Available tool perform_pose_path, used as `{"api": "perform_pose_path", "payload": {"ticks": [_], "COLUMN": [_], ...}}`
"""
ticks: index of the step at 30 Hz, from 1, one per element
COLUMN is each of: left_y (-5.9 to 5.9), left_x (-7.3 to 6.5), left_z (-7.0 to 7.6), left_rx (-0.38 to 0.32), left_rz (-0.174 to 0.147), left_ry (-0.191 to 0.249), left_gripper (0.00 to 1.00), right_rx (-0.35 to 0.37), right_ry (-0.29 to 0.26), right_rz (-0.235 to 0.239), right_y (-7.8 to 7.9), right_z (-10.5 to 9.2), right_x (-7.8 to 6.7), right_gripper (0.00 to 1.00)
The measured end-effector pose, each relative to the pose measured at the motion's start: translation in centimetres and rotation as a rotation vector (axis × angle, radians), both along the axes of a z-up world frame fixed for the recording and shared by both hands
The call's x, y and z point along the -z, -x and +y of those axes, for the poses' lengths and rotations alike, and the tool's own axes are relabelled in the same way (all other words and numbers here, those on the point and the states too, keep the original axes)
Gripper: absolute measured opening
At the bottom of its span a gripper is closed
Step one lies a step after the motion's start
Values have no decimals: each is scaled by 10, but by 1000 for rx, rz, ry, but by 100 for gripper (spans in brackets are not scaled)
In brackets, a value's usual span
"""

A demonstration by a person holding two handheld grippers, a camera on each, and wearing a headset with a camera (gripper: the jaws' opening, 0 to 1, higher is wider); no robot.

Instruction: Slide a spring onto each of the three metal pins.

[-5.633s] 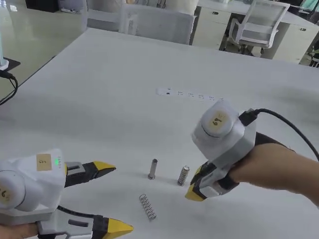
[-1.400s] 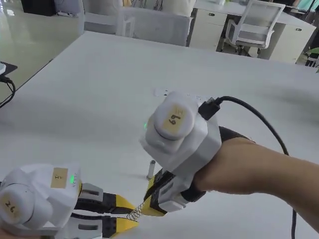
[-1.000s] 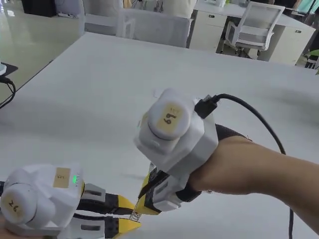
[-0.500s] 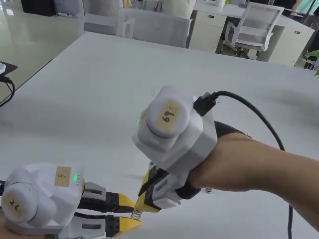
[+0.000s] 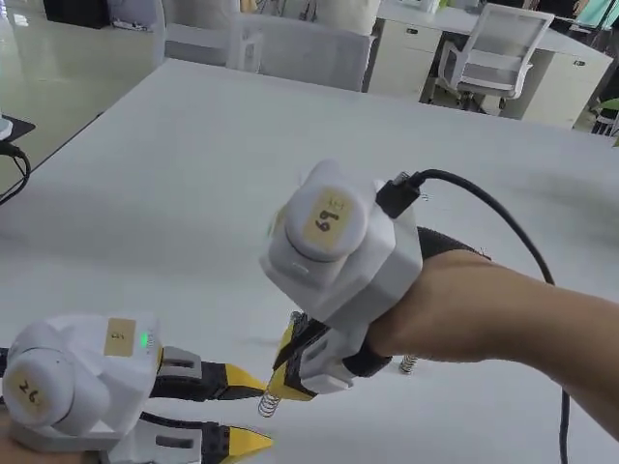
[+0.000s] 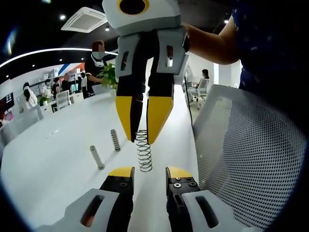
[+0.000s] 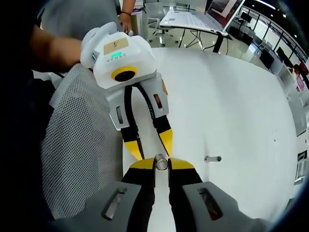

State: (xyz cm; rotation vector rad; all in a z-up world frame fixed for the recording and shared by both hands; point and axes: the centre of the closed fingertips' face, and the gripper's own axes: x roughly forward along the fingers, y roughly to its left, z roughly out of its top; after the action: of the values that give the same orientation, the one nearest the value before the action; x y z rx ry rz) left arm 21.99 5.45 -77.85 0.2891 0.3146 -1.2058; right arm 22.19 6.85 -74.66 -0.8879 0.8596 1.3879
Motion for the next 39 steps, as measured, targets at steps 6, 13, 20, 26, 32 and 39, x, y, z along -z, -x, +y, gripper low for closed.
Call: {"api": "perform_pose_path", "payload": {"ticks": [6, 13, 20, 26, 32, 39], "left_y": [-5, -11, -17, -20, -23, -27], "left_x": [0, 3, 2, 4, 4, 2], "left_z": [8, 17, 21, 24, 26, 31], "left_rx": [-60, -126, -162, -184, -213, -242], "left_rz": [30, 46, 40, 34, 35, 25], "left_ry": [28, 41, 48, 50, 59, 72], "left_gripper": [35, 58, 71, 79, 88, 95], "right_rx": [20, 47, 71, 89, 101, 122], "right_ry": [-1, -13, -19, -21, -19, -13], "right_rz": [-6, -23, -38, -57, -78, -112], "right_y": [-8, -18, -28, -41, -54, -76], "right_z": [-5, -10, -15, -19, -21, -21], "right_x": [-5, -13, -20, -26, -34, -39], "right_gripper": [7, 7, 7, 7, 7, 7]}}
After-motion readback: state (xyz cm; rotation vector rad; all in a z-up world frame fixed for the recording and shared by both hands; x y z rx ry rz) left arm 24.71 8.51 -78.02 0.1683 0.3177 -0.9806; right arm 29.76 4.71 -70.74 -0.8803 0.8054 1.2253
